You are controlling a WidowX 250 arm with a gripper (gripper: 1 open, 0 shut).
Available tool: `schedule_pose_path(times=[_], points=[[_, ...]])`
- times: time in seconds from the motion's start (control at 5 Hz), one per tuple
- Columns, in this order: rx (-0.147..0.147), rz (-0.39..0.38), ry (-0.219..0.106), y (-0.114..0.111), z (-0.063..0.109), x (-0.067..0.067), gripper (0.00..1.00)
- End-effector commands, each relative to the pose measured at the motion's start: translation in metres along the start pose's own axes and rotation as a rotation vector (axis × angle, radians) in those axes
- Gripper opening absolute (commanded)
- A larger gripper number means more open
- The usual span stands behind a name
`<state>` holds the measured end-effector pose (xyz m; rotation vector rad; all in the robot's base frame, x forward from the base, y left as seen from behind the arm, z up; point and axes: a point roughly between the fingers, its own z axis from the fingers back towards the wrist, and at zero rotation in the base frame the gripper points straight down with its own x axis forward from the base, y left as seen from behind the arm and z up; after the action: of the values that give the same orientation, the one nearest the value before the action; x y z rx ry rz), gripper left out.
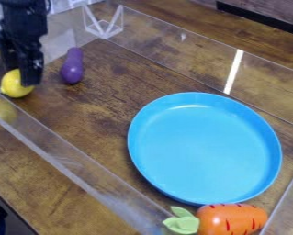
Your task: Put the lemon on the blue tray
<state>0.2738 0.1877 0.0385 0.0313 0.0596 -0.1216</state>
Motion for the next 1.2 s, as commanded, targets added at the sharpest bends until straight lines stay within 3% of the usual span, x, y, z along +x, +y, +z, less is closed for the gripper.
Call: schedule_pose_path(times=[0.0, 0.2, 0.8, 1.0], points=[[-0.028, 0.044, -0.045, 0.009, 0.002, -0.002, 1.0], [-0.062, 0.054, -0.051, 0.007, -0.001, -0.002, 1.0], [-0.114, 0.098, -0.07, 0.005, -0.01, -0.008, 1.0], [-0.122, 0.116, -0.069, 0.004, -0.006, -0.007, 1.0]])
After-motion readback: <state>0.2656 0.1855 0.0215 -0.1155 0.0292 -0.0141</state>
